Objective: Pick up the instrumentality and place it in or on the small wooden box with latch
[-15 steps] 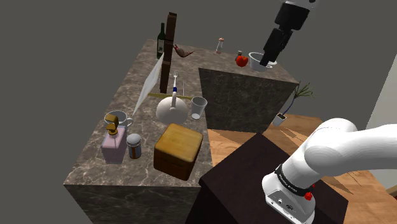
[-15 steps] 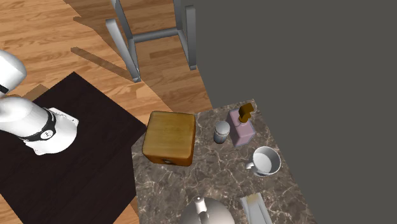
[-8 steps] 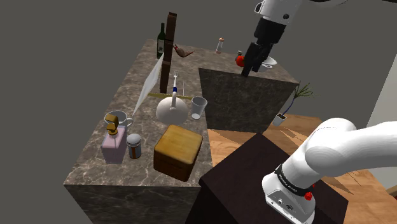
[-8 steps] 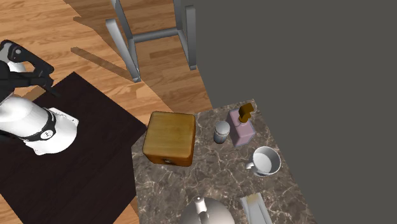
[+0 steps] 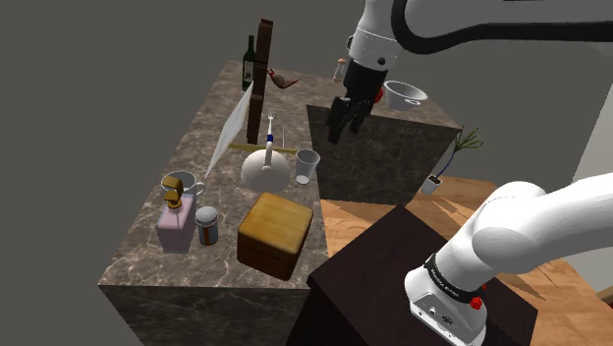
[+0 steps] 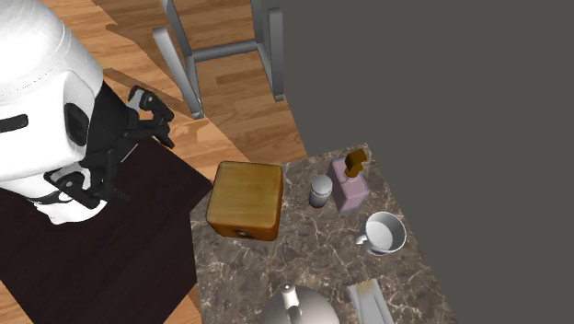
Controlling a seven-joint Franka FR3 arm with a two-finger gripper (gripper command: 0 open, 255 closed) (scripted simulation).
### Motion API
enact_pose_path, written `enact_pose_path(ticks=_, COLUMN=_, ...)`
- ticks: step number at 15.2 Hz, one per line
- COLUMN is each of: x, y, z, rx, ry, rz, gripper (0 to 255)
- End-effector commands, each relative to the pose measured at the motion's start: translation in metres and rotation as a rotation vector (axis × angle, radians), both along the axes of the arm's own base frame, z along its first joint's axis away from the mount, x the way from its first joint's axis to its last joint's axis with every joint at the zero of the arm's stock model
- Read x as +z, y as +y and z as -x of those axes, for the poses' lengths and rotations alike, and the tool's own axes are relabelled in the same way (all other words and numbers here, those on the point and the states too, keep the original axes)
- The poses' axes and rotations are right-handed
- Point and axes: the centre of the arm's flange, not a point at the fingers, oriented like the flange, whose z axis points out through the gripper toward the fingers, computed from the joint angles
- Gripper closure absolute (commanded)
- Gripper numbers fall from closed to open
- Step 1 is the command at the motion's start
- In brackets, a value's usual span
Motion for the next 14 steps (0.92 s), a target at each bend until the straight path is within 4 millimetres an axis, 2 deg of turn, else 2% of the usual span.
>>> enact_pose_path(ticks=1, x=-0.017, y=0.019, z=-0.011, rx=-0.002, ry=-0.002, rz=0.002, gripper=0)
enact_pose_path(ticks=14, x=-0.131, y=0.132, z=-0.077, rx=-0.008, ry=-0.003, rz=0.021, gripper=0)
